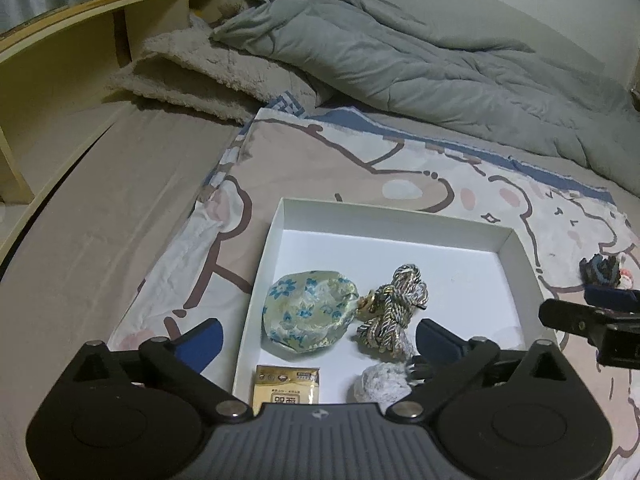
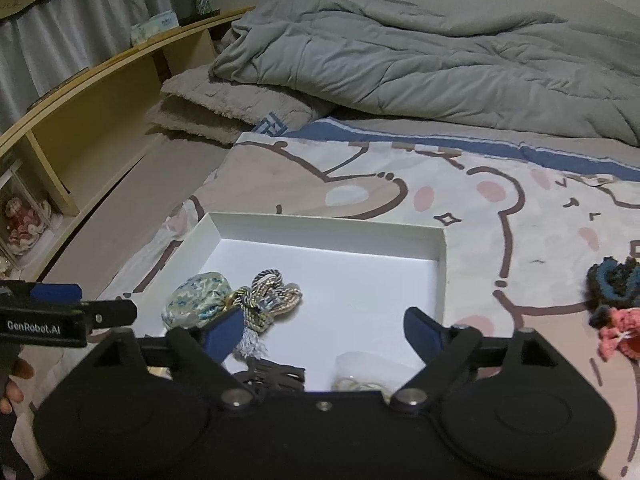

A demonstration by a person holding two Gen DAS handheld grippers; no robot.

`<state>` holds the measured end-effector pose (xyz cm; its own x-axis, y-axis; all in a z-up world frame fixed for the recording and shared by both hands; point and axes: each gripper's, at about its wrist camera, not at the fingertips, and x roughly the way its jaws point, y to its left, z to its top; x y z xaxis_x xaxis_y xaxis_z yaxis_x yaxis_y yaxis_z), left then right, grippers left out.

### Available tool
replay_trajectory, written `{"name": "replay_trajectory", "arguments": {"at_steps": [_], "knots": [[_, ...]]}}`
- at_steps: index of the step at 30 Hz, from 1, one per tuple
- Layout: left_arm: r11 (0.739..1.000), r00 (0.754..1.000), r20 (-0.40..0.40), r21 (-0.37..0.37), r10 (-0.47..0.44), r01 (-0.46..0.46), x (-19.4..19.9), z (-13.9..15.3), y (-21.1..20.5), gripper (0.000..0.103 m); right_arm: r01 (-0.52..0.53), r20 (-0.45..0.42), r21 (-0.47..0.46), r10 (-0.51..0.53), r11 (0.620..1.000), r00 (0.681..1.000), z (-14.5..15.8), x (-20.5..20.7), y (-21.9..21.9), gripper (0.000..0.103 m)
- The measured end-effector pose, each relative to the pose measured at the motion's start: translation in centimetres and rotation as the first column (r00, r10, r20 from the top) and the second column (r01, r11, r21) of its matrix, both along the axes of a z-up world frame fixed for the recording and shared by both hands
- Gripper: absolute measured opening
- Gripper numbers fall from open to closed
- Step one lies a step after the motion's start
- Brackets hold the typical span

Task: Organize objects
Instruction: 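Move both tools from the box toward the crochet scrunchie and bunny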

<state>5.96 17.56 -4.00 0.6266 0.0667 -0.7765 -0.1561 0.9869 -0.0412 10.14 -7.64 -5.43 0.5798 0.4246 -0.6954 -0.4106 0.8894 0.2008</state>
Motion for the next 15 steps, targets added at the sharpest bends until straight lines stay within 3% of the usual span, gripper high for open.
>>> {"name": "replay_trajectory", "arguments": {"at_steps": [7,15], "knots": [[1.0,1.0,0.009,0.008,-0.012,0.012,0.3,0.2,-1.2,0.103,0.032,0.017,-0.016,-0.031,0.999,0.999,0.5,-0.1,-1.3,0.102],[1.0,1.0,0.013,-0.01,-0.026,0.026,1.1,0.3,-3.1,0.103,0.078,0.03,-0.029,-0.078,0.997,0.997,1.0,0.4,-4.1,0.103]]}}
